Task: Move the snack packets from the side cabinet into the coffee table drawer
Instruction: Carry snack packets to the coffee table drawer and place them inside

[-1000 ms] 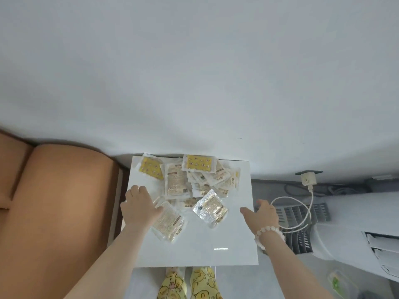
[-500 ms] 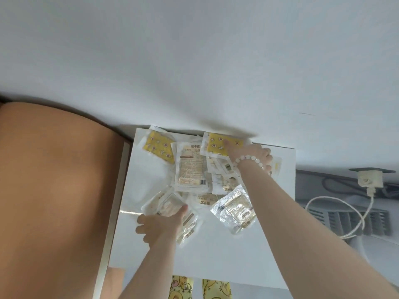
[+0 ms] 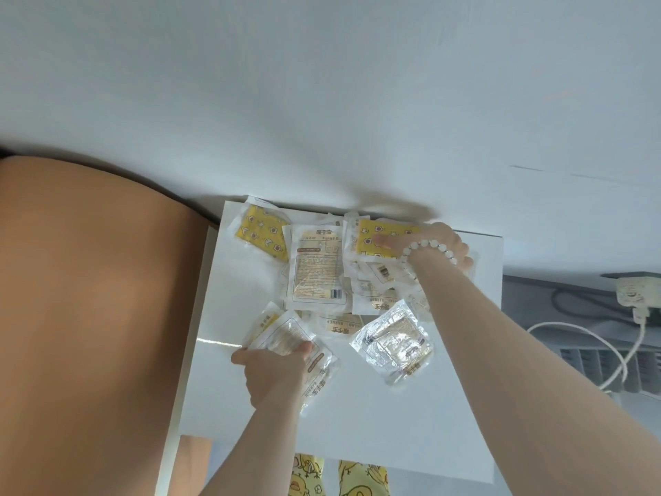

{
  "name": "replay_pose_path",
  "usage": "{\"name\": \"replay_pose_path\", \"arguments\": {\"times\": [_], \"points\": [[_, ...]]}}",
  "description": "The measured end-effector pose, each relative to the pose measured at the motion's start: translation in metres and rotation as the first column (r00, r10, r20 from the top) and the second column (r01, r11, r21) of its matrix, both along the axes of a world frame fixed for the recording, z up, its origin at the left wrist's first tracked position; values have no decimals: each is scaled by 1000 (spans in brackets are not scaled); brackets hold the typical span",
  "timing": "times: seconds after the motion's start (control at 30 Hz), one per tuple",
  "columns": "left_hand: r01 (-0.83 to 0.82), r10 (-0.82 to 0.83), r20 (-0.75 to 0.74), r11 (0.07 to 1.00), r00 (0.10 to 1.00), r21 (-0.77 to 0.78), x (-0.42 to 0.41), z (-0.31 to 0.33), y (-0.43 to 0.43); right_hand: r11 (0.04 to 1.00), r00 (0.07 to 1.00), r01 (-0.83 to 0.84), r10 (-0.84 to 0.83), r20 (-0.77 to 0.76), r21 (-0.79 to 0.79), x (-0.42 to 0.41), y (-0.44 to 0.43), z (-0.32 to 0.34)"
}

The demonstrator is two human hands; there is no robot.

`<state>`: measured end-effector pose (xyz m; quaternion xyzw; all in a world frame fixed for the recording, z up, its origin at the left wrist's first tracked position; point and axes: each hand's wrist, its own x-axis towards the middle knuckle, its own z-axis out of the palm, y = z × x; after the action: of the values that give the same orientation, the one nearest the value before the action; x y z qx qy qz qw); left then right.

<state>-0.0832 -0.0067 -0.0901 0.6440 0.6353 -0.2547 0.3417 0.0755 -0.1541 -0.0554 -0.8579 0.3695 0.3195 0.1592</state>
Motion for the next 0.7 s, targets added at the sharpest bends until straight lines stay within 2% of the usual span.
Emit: {"name": "replay_pose_path", "arguments": {"times": [0.17,0.3,0.5,0.63,0.7], "points": [[26,-28,58,999,998,35,-1,4,-6,992,993,-78,87,85,-100,-10,-11,-5],[34,-37,63,998,997,48,-1,6,-8,997,987,-53,61,151,-60,-19,-9,-5],[27,-32,77,998,997,61,-2,7,-12,992,976,-94,108,192,-80,-29,-4,-6],[28,-34,90,997,995,68,-2,7,-12,976,965,-160,186,184,-147,-36,-4,-4],[25,-32,99,997,995,71,-3,6,-13,982,968,-154,172,182,-110,-35,-6,0]]}}
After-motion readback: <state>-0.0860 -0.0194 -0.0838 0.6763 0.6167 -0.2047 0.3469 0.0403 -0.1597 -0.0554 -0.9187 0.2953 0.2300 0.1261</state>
